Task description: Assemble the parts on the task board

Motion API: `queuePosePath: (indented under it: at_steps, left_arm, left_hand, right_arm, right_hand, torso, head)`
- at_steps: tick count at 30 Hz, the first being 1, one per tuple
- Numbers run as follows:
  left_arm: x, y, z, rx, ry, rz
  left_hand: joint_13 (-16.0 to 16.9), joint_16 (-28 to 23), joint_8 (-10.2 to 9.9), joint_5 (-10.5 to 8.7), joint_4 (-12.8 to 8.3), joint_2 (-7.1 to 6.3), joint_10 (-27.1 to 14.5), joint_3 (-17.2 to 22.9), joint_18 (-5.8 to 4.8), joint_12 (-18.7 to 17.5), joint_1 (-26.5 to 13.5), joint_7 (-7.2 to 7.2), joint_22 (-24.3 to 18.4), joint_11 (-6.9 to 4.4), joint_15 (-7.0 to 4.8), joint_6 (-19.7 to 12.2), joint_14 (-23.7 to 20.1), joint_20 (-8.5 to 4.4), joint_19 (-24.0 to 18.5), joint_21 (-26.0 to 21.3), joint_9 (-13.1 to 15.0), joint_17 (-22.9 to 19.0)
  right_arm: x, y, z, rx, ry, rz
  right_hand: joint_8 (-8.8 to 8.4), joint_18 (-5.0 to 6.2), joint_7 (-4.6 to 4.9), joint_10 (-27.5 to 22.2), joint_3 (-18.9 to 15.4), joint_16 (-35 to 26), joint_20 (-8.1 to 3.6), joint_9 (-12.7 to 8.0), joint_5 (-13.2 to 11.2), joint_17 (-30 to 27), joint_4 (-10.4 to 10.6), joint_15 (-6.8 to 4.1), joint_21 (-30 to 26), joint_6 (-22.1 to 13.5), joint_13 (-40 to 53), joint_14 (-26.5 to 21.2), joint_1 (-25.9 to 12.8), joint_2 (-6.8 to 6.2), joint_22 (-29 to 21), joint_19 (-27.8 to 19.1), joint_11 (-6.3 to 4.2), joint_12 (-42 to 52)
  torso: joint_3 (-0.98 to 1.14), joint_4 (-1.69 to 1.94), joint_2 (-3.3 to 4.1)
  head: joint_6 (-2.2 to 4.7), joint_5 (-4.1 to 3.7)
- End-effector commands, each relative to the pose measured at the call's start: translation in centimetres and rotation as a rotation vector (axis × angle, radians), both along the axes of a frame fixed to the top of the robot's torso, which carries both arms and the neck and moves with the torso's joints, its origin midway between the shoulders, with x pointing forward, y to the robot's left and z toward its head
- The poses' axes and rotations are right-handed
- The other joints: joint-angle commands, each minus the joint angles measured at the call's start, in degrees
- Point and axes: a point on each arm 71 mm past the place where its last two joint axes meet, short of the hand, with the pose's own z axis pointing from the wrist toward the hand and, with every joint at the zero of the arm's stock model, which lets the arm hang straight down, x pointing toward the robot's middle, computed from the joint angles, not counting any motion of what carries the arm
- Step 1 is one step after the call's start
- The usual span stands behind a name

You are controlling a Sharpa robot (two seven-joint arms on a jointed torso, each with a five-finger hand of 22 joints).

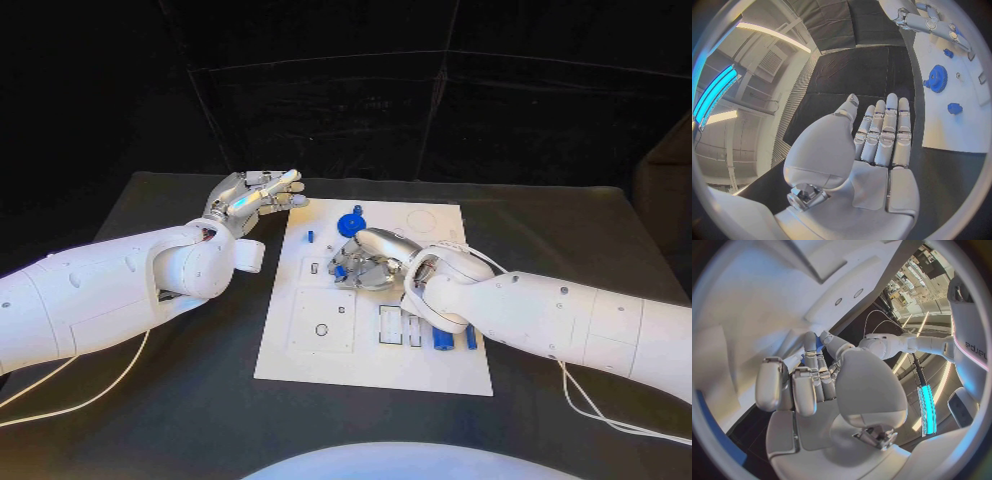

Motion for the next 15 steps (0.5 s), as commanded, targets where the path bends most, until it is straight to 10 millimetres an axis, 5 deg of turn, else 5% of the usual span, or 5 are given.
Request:
queuePosePath:
  at_steps: [1, 15]
  left_arm:
    - [0.00, -0.11, 0.15, -0.008, -0.007, -0.012]
    - [-0.03, -0.08, 0.14, -0.009, -0.006, -0.012]
  left_hand:
    - [-0.1, -0.2, -0.2, 0.06, -0.3, 0.42, 0.4, 0.1, 0.38, -0.1, 0.1, 0.00, -0.1, 0.05, 0.03, 0.5, 0.3, 0.07, 0.5, -0.2, 0.0, 0.1]
    - [-0.1, -0.2, -0.2, 0.06, -0.3, 0.42, 0.4, 0.1, 0.38, -0.1, 0.1, 0.00, -0.1, 0.05, 0.03, 0.5, 0.3, 0.07, 0.5, -0.2, 0.0, 0.1]
  right_arm:
    - [-0.04, -0.02, 0.47, -0.018, -0.092, -0.027]
    - [0.01, -0.40, 0.58, -0.066, -0.154, -0.090]
  right_hand:
    - [0.37, -0.74, 0.02, 0.5, 0.3, -0.3, 0.14, 0.1, 0.1, 7.0, -0.2, 0.16, 0.1, 0.5, -0.2, 4.3, 0.0, -0.53, 0.1, 0.0, -0.11, -0.3]
    - [0.47, -0.75, -0.06, 1.0, 0.5, -0.4, 0.08, 0.1, -0.1, 6.9, -0.4, 0.09, 0.2, 0.7, -1.0, 4.3, 0.2, -0.84, 0.2, 0.1, -0.18, -1.2]
  torso:
    - [-0.03, -0.03, -0.03]
    - [-0.02, -0.02, -0.01]
  head:
    - [0.02, 0.04]
    - [0.16, -0.02]
